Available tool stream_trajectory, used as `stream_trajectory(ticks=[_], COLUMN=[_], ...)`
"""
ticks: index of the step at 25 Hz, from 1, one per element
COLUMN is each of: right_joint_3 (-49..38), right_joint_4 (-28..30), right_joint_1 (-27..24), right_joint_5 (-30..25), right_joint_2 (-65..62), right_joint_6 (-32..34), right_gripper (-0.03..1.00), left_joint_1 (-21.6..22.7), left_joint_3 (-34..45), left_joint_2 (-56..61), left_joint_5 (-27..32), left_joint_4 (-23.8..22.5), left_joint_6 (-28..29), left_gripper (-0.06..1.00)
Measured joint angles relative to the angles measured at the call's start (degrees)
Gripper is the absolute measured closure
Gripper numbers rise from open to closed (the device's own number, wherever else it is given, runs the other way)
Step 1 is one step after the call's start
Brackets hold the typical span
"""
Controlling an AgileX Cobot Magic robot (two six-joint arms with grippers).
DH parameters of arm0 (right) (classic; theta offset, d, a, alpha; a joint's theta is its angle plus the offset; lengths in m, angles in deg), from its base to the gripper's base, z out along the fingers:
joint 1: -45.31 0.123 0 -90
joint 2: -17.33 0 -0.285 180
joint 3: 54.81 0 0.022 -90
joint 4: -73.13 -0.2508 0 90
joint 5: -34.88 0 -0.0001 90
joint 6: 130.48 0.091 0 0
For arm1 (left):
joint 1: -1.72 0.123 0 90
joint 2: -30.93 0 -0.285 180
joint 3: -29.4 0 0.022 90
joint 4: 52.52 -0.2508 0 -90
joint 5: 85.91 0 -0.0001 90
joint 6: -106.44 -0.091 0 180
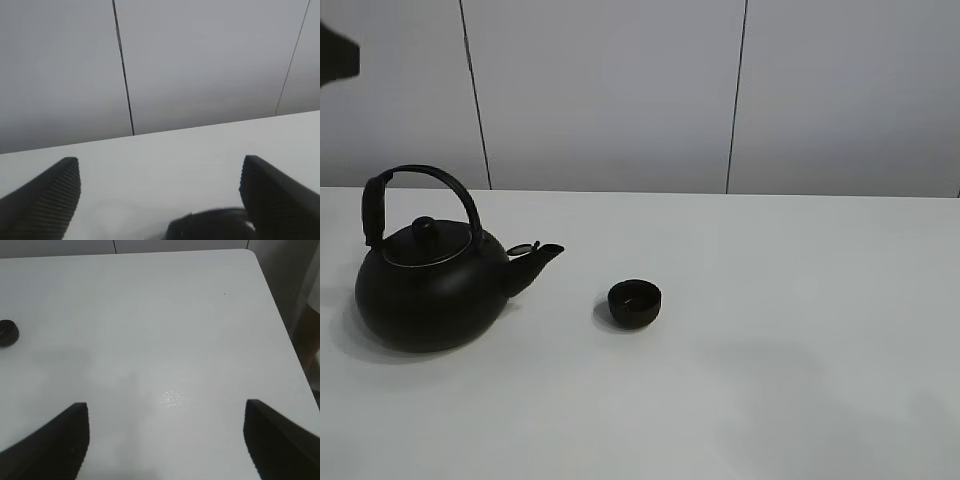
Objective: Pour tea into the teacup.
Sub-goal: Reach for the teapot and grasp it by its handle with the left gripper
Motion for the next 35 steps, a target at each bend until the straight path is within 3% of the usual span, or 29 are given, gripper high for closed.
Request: stream_trajectory(ticks=[6,9,11,18,35], right_joint_3=[0.0,0.0,0.0,0.0,0.0], right_joint_4=[0.0,0.0,0.0,0.0,0.0], right_joint_1=[0.0,0.0,0.0,0.0,0.0], right_joint_5=[0.1,0.1,0.1,0.1,0.1], right_joint_2=[0.0,0.0,0.0,0.0,0.0], right_joint_6=[0.0,0.0,0.0,0.0,0.0], right_gripper=[0.39,0.39,0.39,0.39,0.39], left_joint_1=[0.0,0.0,0.0,0.0,1.0], left_joint_3=[18.3,20.4,20.6,20.2,10.5], left_joint_2=[-2.8,-8.4,-12.9,-26.1,-35.7], left_joint_5=[-30.8,-41.1,-44.8,-46.0,-46.5], left_joint_4=[0.0,0.0,-0.7,-2.7,-4.2], left_joint_6=[0.7,1.2,2.0,8.1,8.7], left_gripper=[0.32,0.32,0.32,0.32,0.32])
